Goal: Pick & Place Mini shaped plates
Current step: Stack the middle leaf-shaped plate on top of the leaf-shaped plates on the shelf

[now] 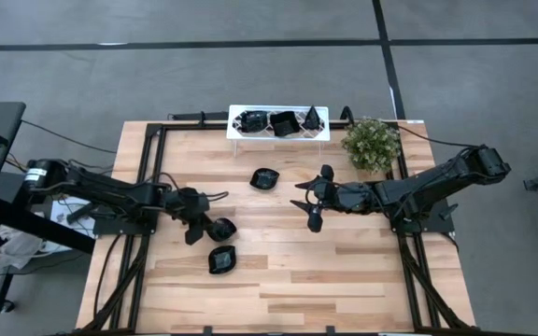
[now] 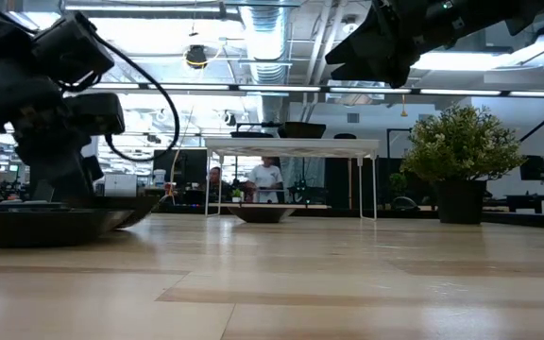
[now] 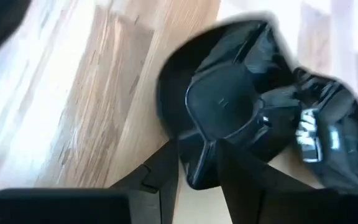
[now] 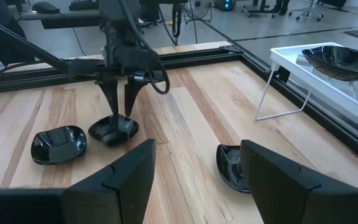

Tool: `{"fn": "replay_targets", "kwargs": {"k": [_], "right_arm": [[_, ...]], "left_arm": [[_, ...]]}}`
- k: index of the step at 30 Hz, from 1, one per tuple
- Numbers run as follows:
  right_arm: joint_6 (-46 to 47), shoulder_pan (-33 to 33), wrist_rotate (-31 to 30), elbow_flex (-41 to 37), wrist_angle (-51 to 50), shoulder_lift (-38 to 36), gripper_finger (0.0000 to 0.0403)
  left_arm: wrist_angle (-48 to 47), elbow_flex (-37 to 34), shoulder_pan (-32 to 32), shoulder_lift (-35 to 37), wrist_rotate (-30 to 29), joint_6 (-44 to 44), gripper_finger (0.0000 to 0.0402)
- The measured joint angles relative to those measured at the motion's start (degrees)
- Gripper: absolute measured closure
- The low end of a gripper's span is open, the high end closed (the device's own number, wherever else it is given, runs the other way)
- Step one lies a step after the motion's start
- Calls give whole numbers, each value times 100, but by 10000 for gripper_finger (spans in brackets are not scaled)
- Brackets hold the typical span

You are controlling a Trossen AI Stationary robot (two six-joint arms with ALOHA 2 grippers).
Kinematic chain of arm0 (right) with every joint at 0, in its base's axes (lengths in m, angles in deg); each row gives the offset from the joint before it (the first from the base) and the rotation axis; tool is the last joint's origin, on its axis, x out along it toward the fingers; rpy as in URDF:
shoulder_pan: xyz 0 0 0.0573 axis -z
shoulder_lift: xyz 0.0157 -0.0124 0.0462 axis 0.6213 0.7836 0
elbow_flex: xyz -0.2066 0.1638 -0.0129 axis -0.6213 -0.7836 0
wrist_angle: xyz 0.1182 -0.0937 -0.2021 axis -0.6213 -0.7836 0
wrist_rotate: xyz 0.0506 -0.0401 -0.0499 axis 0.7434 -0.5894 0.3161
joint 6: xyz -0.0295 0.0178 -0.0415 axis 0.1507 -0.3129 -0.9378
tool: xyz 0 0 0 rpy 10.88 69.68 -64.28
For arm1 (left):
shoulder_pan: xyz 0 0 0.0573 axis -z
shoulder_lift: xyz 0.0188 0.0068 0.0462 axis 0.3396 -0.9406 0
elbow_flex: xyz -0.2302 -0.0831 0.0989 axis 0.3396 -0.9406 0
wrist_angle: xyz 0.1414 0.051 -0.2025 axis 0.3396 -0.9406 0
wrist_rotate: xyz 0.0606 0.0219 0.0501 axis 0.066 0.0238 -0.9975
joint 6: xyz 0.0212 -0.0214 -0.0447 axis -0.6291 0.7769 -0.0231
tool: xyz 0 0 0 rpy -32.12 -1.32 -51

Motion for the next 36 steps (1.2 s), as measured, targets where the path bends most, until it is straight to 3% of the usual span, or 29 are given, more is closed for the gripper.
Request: {"fn": "replay_targets", "kwargs": {"k": [9, 14, 36], "right_arm": [[0, 0, 0, 0, -1, -2, 173], [0, 0, 1, 0, -3, -2, 173], [2, 0, 2, 2, -6, -2, 173]], "left_arm": [[-88, 7, 0, 661, -114, -155, 293], [-452, 7, -2, 611, -533, -179, 293], [-220, 2, 2, 574, -321, -181, 293]]}}
